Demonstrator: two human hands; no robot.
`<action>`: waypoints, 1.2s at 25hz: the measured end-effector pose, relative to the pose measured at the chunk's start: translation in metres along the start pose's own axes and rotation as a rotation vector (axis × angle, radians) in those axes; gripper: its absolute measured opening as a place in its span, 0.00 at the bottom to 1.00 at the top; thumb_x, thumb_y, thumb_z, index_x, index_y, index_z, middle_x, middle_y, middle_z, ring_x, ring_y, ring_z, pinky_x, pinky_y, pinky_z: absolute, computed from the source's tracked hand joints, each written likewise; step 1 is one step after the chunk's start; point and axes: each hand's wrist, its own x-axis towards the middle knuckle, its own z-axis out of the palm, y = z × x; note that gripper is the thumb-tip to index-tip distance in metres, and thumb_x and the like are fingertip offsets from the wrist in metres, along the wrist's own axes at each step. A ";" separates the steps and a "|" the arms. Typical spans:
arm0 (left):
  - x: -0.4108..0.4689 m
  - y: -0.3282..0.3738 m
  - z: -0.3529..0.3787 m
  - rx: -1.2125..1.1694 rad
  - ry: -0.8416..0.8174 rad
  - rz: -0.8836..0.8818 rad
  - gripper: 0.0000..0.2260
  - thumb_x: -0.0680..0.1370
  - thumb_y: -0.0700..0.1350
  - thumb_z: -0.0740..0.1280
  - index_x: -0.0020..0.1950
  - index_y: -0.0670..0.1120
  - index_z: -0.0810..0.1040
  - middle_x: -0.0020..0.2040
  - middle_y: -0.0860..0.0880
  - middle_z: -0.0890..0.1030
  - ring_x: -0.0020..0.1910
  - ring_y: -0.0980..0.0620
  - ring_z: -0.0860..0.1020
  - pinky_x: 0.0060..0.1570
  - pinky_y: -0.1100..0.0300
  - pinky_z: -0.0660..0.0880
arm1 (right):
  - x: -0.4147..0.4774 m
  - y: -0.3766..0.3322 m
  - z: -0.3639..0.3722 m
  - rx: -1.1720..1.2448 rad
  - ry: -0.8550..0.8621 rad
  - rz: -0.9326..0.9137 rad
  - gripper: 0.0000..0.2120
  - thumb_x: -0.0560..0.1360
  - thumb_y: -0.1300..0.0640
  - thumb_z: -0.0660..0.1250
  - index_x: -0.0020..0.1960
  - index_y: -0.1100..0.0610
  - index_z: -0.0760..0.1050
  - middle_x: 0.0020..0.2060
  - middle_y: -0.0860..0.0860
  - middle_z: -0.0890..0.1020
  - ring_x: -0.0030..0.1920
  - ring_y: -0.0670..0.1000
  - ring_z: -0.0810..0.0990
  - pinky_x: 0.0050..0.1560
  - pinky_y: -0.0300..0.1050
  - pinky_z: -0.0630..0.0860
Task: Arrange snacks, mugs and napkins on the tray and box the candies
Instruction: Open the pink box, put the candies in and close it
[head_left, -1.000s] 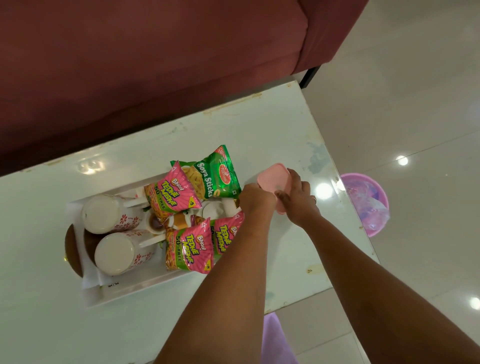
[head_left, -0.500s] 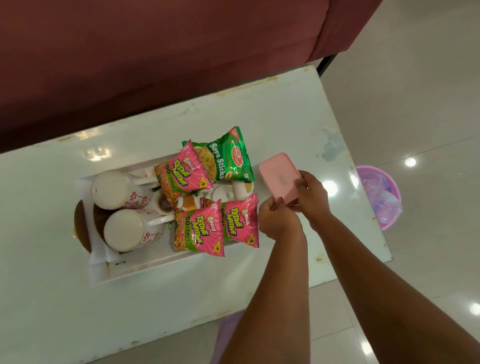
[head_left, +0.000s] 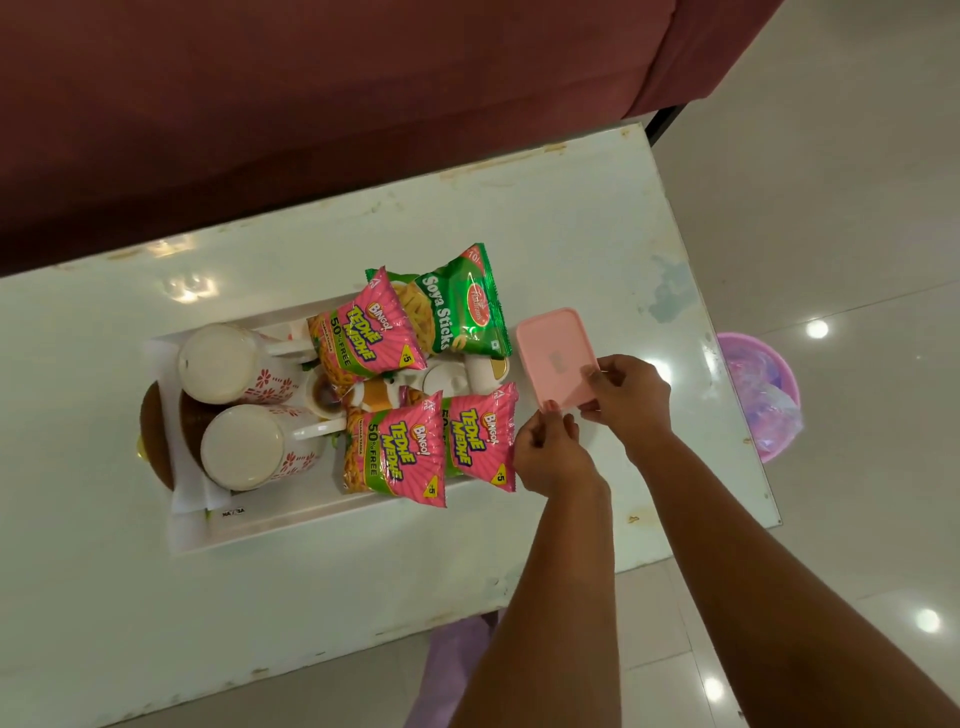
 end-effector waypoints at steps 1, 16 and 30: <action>0.004 0.000 -0.004 0.077 -0.033 0.042 0.07 0.74 0.39 0.70 0.47 0.36 0.80 0.39 0.45 0.81 0.33 0.52 0.79 0.34 0.63 0.79 | 0.001 0.000 -0.001 0.011 -0.008 0.008 0.09 0.76 0.57 0.66 0.53 0.61 0.77 0.42 0.54 0.82 0.35 0.50 0.82 0.35 0.42 0.81; 0.019 0.005 -0.019 0.609 -0.245 0.190 0.13 0.80 0.47 0.60 0.49 0.38 0.77 0.40 0.45 0.76 0.45 0.38 0.81 0.36 0.59 0.76 | -0.005 0.000 -0.004 0.027 -0.072 -0.014 0.05 0.76 0.58 0.66 0.49 0.59 0.74 0.44 0.55 0.81 0.37 0.53 0.83 0.35 0.41 0.81; 0.007 0.020 -0.015 0.611 -0.168 -0.038 0.14 0.81 0.51 0.56 0.53 0.42 0.74 0.39 0.48 0.75 0.33 0.46 0.79 0.47 0.49 0.81 | -0.009 -0.006 0.001 0.029 -0.108 0.120 0.05 0.76 0.60 0.66 0.51 0.58 0.71 0.50 0.60 0.81 0.35 0.50 0.82 0.30 0.40 0.79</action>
